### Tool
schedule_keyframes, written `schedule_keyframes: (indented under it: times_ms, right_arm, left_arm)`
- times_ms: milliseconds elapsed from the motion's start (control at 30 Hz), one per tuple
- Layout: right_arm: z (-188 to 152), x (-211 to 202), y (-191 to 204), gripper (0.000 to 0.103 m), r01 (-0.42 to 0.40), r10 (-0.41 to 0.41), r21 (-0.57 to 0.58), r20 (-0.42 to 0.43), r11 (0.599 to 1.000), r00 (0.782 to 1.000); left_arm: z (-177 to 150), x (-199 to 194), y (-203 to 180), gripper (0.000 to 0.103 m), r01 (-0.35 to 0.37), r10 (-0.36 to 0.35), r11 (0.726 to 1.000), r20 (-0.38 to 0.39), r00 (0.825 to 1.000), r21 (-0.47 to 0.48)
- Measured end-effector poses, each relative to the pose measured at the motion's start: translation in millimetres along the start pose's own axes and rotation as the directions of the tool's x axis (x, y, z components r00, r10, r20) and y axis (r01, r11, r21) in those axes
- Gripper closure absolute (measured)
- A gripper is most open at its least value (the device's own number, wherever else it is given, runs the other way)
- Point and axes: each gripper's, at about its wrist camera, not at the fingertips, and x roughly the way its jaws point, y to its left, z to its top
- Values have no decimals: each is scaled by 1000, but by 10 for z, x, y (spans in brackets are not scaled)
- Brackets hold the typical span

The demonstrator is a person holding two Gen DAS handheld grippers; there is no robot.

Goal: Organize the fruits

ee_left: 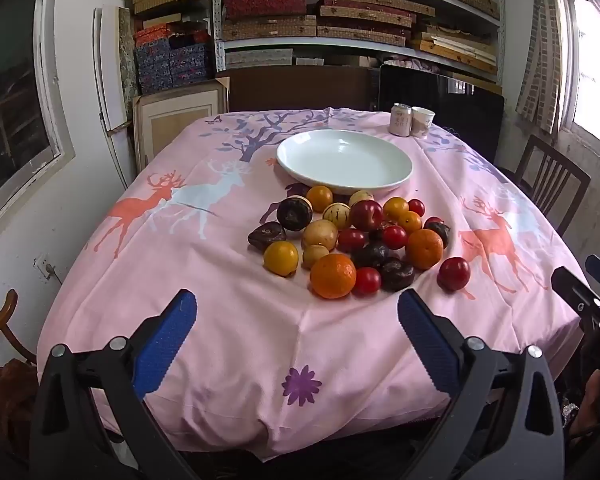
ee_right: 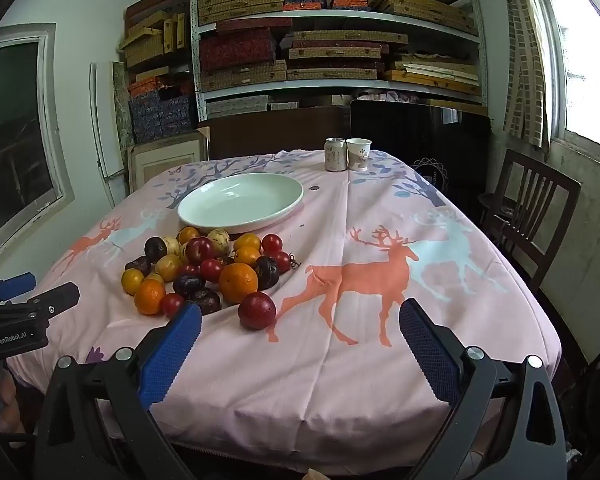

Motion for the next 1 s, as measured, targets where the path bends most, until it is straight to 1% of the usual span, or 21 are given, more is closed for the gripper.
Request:
schedule_keyframes:
  times_ms: [1000]
  right_arm:
    - [-12, -14, 5, 4, -2, 2, 3, 7, 1000, 1000]
  left_arm:
    - [1, 5, -2, 4, -3, 3, 1000, -8, 1000, 5]
